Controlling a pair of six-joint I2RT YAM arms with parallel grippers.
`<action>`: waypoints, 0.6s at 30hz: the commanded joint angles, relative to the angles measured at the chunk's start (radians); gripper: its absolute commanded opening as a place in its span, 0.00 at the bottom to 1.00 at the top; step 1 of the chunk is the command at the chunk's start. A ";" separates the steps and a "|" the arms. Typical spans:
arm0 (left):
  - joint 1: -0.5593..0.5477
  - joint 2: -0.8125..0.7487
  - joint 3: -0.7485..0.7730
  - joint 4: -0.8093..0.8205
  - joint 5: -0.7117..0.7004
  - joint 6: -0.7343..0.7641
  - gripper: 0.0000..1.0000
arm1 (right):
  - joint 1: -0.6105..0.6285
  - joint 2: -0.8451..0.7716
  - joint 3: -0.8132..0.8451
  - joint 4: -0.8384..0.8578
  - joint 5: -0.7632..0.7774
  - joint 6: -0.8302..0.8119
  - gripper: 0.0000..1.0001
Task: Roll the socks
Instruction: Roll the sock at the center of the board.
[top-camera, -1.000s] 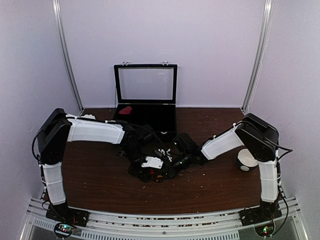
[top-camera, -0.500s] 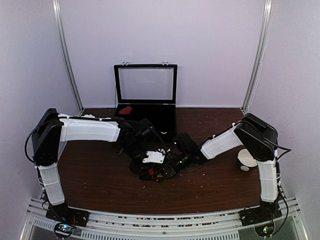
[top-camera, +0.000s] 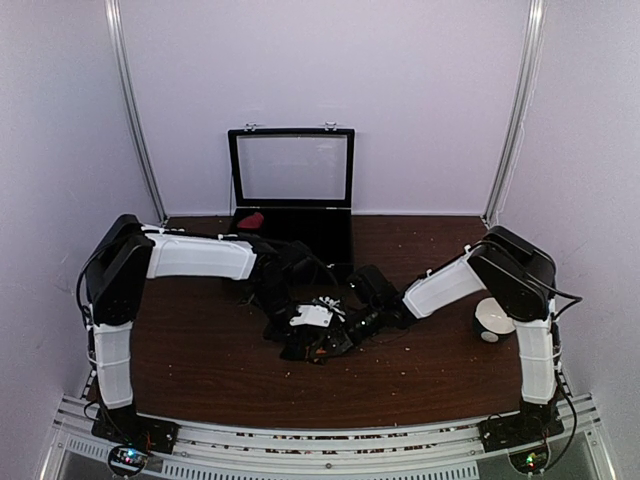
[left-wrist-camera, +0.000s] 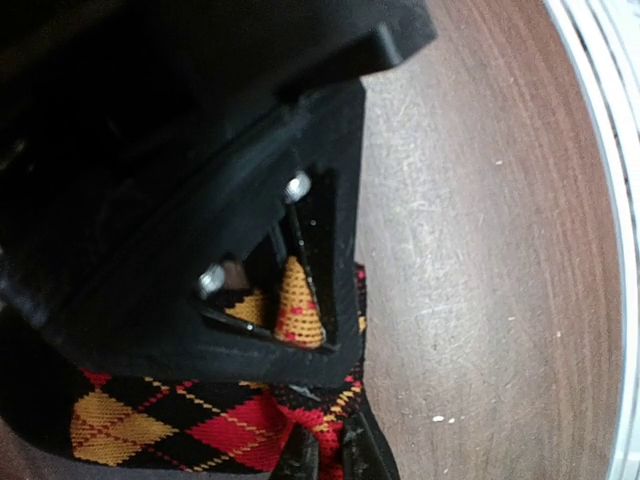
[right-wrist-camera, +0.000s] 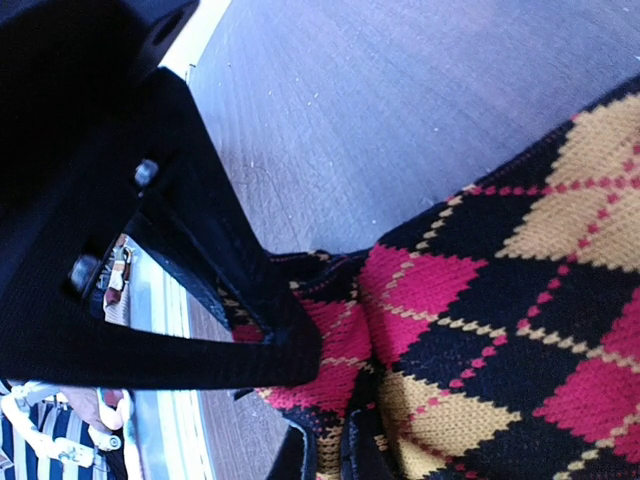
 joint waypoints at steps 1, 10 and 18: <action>0.051 0.102 0.053 -0.073 0.018 -0.070 0.00 | 0.005 0.044 -0.106 -0.122 0.203 0.001 0.01; 0.081 0.219 0.185 -0.191 -0.002 -0.134 0.00 | 0.026 -0.067 -0.259 0.083 0.251 0.041 0.19; 0.093 0.282 0.273 -0.271 0.000 -0.165 0.00 | 0.042 -0.171 -0.375 0.117 0.323 0.034 0.98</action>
